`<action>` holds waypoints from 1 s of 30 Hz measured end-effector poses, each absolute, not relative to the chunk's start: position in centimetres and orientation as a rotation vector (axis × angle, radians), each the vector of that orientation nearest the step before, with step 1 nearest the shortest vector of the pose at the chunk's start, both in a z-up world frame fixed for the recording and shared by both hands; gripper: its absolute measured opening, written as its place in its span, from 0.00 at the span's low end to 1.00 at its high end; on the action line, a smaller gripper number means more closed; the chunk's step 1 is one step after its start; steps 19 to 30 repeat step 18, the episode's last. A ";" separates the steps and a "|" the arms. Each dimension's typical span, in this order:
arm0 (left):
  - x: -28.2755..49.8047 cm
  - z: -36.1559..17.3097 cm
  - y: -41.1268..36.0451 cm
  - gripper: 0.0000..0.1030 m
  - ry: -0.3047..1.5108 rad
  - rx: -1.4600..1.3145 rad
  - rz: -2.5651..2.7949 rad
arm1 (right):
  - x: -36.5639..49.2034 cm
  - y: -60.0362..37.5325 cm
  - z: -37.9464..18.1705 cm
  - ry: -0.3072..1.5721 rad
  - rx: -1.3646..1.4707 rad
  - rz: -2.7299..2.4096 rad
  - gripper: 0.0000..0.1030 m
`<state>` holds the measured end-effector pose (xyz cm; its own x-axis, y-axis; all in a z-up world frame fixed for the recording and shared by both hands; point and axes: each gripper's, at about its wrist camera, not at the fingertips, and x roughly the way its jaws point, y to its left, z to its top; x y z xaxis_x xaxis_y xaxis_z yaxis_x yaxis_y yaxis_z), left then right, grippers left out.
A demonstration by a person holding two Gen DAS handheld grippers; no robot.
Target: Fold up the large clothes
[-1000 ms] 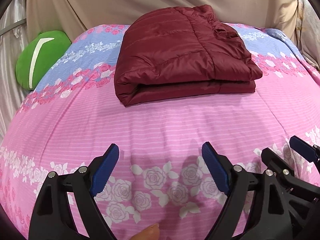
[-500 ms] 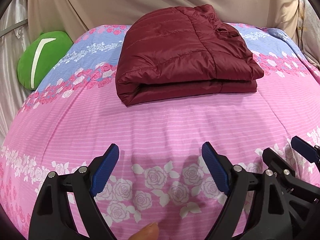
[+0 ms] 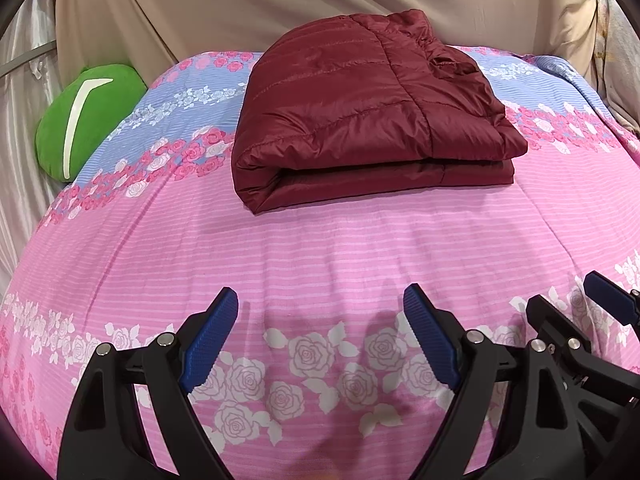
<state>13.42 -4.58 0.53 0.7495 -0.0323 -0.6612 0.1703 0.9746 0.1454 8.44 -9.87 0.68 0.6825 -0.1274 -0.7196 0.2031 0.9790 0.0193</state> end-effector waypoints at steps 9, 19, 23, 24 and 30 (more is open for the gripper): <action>13.4 0.7 -4.6 0.79 0.713 0.195 -0.122 | 8.3 -9.9 0.8 0.795 0.104 -0.203 0.59; 13.2 0.7 -5.1 0.75 0.705 0.204 -0.120 | 8.4 -9.7 0.8 0.794 0.101 -0.211 0.59; 13.2 0.7 -5.1 0.75 0.705 0.204 -0.120 | 8.4 -9.7 0.8 0.794 0.101 -0.211 0.59; 13.2 0.7 -5.1 0.75 0.705 0.204 -0.120 | 8.4 -9.7 0.8 0.794 0.101 -0.211 0.59; 13.2 0.7 -5.1 0.75 0.705 0.204 -0.120 | 8.4 -9.7 0.8 0.794 0.101 -0.211 0.59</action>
